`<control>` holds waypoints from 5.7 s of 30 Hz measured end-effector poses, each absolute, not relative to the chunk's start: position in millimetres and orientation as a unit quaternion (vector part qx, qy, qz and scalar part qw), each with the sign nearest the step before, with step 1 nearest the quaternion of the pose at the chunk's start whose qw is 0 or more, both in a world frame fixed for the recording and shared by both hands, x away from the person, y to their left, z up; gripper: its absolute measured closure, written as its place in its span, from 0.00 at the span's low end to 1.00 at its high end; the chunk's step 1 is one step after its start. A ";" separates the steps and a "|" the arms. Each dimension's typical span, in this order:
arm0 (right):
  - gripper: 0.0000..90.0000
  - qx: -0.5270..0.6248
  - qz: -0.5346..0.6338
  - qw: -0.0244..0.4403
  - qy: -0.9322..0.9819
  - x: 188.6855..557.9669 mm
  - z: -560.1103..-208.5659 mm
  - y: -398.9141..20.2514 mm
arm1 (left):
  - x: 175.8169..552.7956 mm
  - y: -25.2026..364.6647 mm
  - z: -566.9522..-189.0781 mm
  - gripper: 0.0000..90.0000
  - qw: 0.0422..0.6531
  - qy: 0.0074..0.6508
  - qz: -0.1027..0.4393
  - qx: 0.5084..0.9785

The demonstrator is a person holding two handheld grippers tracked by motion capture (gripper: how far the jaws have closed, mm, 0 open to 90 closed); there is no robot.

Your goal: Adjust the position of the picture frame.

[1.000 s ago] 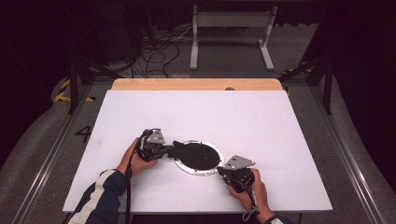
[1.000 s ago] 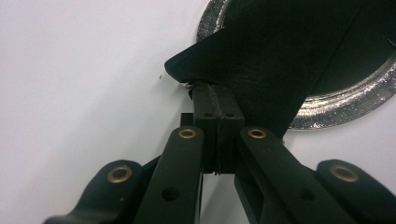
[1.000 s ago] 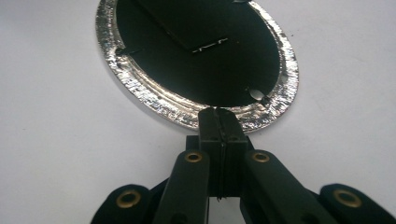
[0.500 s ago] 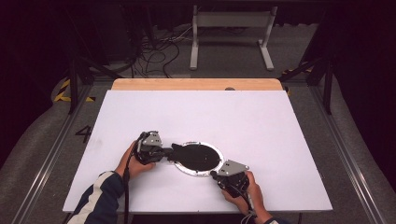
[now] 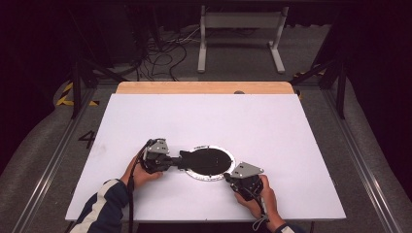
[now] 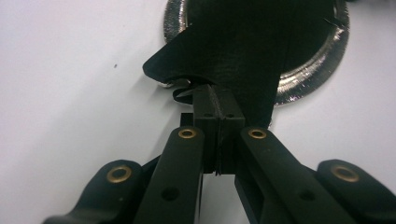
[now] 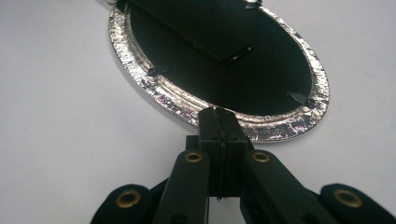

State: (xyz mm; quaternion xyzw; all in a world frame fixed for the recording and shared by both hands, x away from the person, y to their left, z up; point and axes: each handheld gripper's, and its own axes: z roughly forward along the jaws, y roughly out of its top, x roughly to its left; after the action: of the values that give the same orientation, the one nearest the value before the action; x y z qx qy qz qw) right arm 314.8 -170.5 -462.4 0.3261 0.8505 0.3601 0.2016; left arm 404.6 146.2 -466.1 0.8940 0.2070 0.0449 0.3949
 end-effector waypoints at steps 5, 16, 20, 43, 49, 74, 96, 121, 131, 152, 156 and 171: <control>1.00 0.334 0.358 0.210 0.846 319.7 -462.4 -175.2 | 398.8 143.0 -466.0 1.00 0.394 0.195 0.054 0.897; 1.00 0.359 0.361 0.211 0.835 336.3 -462.4 -185.5 | 385.3 136.5 -465.9 1.00 0.393 0.179 0.044 0.901; 1.00 0.362 0.358 0.216 0.833 342.5 -462.3 -187.8 | 378.5 133.4 -466.0 1.00 0.392 0.169 0.046 0.903; 1.00 0.370 0.345 0.242 0.828 365.1 -462.2 -186.1 | 363.9 117.7 -465.0 1.00 0.389 0.141 0.032 0.910; 1.00 0.376 0.350 0.229 0.827 362.1 -461.5 -187.2 | 359.0 111.8 -464.1 0.99 0.384 0.130 0.038 0.913; 1.00 0.353 0.356 0.217 0.838 359.6 -461.9 -180.5 | 341.6 85.0 -463.3 0.98 0.386 0.089 0.033 0.918; 1.00 0.334 0.367 0.176 0.850 334.6 -460.6 -183.4 | 371.9 138.3 -455.2 0.94 0.417 0.191 0.079 0.885; 1.00 0.338 0.365 0.180 0.848 336.2 -460.8 -176.6 | 364.9 111.6 -466.9 1.00 0.399 0.185 0.061 0.896; 1.00 0.356 0.362 0.195 0.839 346.5 -461.1 -179.3 | 360.1 102.3 -466.5 1.00 0.400 0.178 0.058 0.897; 1.00 0.369 0.352 0.219 0.832 359.6 -461.1 -182.2 | 357.5 84.5 -465.9 1.00 0.400 0.169 0.069 0.898; 1.00 0.368 0.351 0.220 0.832 360.8 -461.1 -182.8 | 357.0 83.2 -465.9 1.00 0.399 0.168 0.071 0.899; 1.00 0.368 0.355 0.223 0.830 360.6 -462.3 -184.2 | 362.2 88.2 -466.2 0.85 0.401 0.172 0.057 0.898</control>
State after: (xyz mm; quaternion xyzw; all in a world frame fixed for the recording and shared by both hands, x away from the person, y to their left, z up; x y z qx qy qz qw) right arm 360.6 -184.2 -462.3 0.3677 0.8299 0.3555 0.2232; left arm 362.2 88.2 -466.2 0.8979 0.1723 0.0575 0.4009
